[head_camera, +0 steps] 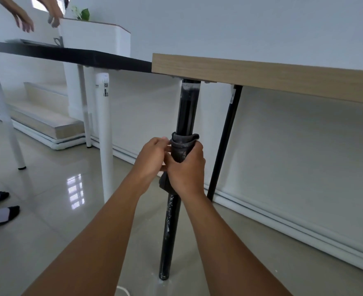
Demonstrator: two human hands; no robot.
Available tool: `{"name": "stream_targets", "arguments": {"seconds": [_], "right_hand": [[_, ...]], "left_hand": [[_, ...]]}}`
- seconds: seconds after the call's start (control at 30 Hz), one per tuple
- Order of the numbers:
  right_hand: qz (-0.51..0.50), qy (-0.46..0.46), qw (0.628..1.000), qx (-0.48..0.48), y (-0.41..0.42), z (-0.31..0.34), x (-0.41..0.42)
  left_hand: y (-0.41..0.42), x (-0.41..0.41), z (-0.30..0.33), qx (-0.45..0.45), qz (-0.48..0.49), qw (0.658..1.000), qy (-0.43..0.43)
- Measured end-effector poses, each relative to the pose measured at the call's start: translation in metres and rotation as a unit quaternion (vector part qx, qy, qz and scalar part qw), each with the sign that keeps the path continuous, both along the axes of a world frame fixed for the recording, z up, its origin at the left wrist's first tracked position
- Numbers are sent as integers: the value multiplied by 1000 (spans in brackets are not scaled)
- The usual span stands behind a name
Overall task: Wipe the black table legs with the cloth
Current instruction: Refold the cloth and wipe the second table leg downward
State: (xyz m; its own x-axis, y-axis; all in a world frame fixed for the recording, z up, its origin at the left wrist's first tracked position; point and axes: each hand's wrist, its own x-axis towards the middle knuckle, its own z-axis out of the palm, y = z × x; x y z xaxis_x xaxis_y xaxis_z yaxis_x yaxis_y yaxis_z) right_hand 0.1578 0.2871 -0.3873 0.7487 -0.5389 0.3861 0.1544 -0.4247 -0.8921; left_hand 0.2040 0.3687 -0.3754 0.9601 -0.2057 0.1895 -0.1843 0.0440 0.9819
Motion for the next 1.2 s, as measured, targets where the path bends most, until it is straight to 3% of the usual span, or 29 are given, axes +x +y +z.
{"name": "stream_targets", "arguments": {"seconds": [0.3,0.5,0.67,0.83,1.2], "right_hand": [[-23,-22,999,3,2,-2,10],[-31,-42,999,8,1,-7,17],[-23,-67,997,7,1,-16,22],[8,-75,997,14,-1,-12,30],[-6,-128,992,4,4,-53,32]], "left_hand": [[-9,5,11,100,28,990,-100],[-30,17,35,24,-35,995,-90],[-40,35,61,23,-79,984,-157],[-36,42,47,51,-106,975,-190],[-33,44,34,50,-118,973,-192]]}}
